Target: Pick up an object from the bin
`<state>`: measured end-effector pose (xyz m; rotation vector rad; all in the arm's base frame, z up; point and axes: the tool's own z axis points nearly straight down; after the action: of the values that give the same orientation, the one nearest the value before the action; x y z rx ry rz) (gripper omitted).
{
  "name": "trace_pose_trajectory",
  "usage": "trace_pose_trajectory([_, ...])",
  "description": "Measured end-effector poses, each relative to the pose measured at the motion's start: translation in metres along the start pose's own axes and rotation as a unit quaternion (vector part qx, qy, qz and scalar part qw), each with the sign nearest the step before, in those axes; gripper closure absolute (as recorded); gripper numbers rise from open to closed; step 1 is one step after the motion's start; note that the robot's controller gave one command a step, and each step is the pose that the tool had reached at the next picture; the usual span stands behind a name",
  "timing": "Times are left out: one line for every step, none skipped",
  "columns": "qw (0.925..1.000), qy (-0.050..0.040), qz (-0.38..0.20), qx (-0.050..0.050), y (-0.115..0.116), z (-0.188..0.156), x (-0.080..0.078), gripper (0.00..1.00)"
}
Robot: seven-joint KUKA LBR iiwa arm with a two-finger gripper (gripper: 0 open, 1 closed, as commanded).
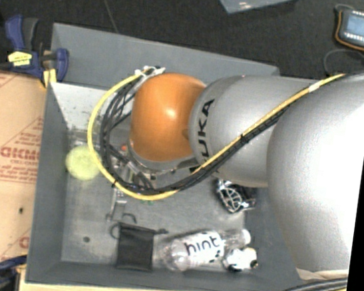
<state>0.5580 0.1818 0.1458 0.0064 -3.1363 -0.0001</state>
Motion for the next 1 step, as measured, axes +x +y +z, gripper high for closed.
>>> trace_pose_trajectory([1.0, -0.0038, 0.002, -0.001, -0.0008, -0.0047, -0.0019, 0.0])
